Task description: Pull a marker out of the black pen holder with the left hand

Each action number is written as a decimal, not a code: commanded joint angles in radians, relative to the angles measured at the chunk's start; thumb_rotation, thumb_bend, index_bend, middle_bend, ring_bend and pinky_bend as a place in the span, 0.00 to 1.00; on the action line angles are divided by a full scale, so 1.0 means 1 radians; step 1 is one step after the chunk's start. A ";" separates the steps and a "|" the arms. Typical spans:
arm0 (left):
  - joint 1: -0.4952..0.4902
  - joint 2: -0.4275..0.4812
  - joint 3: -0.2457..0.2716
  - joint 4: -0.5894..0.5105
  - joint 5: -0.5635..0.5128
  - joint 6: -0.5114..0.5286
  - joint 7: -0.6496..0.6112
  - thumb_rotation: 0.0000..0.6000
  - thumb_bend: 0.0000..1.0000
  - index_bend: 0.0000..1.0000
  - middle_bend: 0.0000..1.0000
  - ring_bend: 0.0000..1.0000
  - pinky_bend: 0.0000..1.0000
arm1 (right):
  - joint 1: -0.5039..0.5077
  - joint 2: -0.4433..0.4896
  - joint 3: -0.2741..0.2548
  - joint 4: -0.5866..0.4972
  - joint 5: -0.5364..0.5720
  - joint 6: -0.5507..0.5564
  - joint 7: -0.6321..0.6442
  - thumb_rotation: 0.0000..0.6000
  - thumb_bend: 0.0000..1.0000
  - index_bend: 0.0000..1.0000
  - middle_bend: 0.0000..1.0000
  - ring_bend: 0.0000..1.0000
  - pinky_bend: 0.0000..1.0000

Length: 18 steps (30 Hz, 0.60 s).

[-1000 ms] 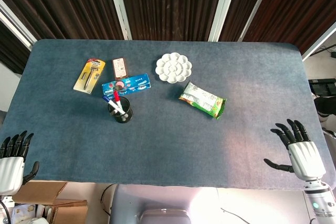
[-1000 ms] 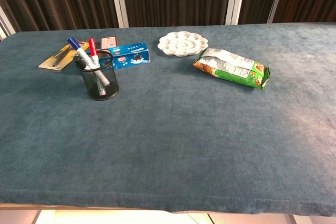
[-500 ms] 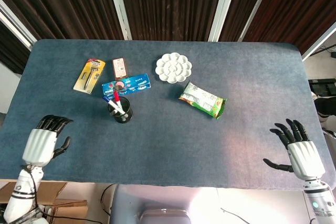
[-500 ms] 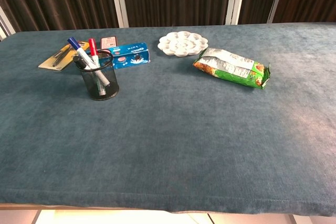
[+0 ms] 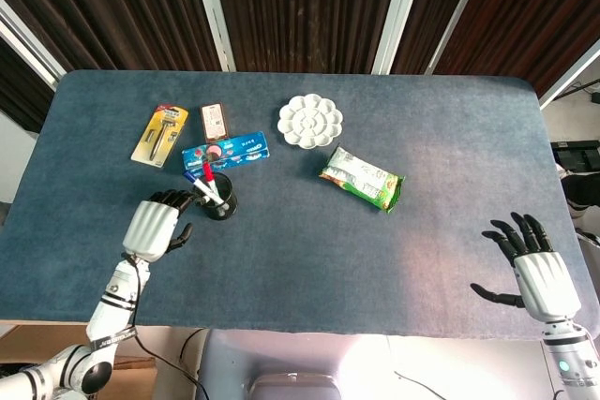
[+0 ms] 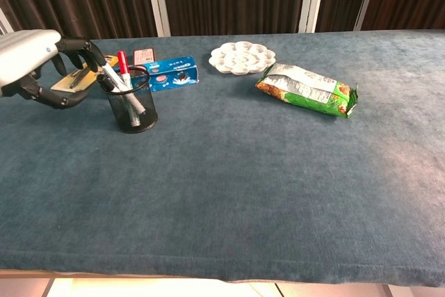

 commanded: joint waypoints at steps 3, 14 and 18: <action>-0.045 -0.066 -0.024 0.065 -0.077 -0.010 0.063 1.00 0.38 0.36 0.35 0.35 0.42 | 0.000 0.000 0.000 0.001 0.000 -0.001 0.002 0.74 0.24 0.39 0.28 0.05 0.16; -0.081 -0.125 -0.032 0.132 -0.112 0.006 0.030 1.00 0.37 0.44 0.45 0.43 0.44 | 0.001 0.002 -0.001 0.000 -0.001 -0.001 0.008 0.74 0.24 0.39 0.28 0.05 0.16; -0.092 -0.148 -0.028 0.181 -0.104 0.032 0.048 1.00 0.37 0.49 0.52 0.48 0.47 | 0.001 0.003 -0.001 0.000 -0.001 -0.002 0.012 0.75 0.24 0.39 0.28 0.05 0.16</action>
